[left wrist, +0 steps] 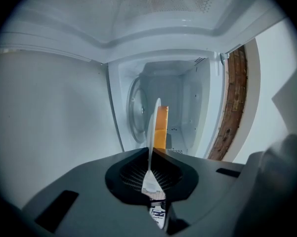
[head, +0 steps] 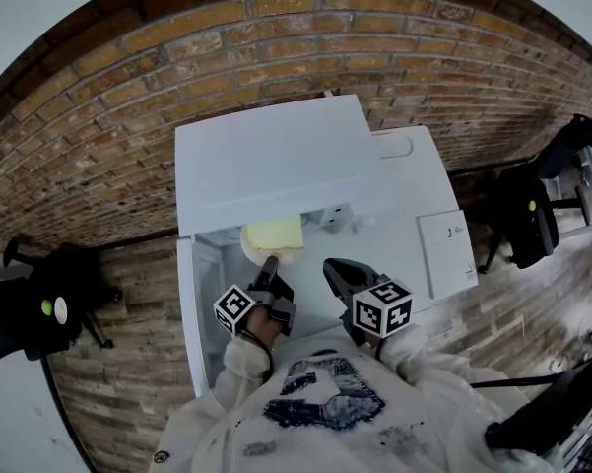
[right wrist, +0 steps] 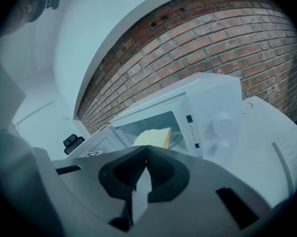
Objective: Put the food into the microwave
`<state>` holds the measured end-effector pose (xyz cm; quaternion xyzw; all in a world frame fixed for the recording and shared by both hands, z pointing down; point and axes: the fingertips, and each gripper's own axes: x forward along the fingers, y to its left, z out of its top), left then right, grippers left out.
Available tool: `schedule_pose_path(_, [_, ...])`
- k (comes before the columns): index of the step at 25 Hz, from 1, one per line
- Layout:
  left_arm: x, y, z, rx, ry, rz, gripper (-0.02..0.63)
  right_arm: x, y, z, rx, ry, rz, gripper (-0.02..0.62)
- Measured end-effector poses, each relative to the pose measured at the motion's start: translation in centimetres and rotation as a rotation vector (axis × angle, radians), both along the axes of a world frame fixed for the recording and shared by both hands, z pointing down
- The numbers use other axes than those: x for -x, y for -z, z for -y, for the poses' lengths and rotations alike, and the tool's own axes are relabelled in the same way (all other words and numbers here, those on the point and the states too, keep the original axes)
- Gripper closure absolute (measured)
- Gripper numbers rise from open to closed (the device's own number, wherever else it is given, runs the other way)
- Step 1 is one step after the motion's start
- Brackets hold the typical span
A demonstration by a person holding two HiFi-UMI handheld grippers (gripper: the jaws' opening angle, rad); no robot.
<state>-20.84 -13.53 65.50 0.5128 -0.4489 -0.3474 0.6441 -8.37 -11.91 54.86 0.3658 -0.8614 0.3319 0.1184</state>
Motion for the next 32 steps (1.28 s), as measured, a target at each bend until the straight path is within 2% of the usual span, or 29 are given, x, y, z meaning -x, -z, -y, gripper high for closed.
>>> schedule_pose_path(32, [-0.1,-4.8,5.8,0.083,0.046,-0.031,0.588,-2.0,-0.5,1.0,0.017,-0.034,-0.028,0.581])
